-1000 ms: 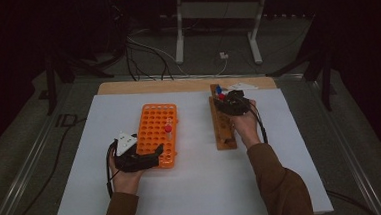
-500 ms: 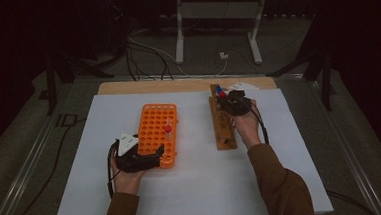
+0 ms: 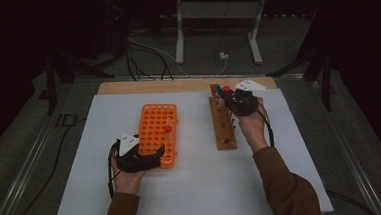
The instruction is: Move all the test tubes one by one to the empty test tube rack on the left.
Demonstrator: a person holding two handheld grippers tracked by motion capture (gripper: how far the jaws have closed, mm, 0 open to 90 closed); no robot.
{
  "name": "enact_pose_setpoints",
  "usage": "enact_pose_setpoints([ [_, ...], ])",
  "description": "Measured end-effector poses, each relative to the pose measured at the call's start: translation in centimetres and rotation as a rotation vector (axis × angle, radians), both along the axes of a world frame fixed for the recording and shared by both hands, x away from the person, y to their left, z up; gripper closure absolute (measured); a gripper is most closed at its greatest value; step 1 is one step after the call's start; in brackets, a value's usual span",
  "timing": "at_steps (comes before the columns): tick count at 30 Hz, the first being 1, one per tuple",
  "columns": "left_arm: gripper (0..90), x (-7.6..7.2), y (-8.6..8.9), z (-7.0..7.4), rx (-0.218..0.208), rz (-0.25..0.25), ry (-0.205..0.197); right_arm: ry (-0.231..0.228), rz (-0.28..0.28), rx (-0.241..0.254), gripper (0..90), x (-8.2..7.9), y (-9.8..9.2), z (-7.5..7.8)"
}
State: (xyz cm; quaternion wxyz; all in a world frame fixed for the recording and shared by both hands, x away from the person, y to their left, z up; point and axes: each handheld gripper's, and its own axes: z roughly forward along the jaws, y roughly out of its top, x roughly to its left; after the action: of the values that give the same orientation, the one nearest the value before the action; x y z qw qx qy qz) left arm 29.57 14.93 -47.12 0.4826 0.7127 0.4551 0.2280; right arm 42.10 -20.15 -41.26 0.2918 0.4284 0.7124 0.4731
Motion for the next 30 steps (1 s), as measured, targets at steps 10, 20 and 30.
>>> enact_pose_setpoints([
  [10,0.3,0.0,-0.9,-0.2,0.028,-0.015,-0.006,-0.043,0.076,0.014,74.5,-2.9,-0.5,1.2],
  [20,0.4,-0.2,-1.9,0.0,0.062,-0.039,-0.026,-0.023,0.168,0.001,74.4,-4.5,0.6,0.8],
  [30,0.7,-0.6,-2.4,0.2,0.063,-0.054,-0.043,-0.001,0.251,-0.012,74.3,-5.8,2.8,0.3],
])
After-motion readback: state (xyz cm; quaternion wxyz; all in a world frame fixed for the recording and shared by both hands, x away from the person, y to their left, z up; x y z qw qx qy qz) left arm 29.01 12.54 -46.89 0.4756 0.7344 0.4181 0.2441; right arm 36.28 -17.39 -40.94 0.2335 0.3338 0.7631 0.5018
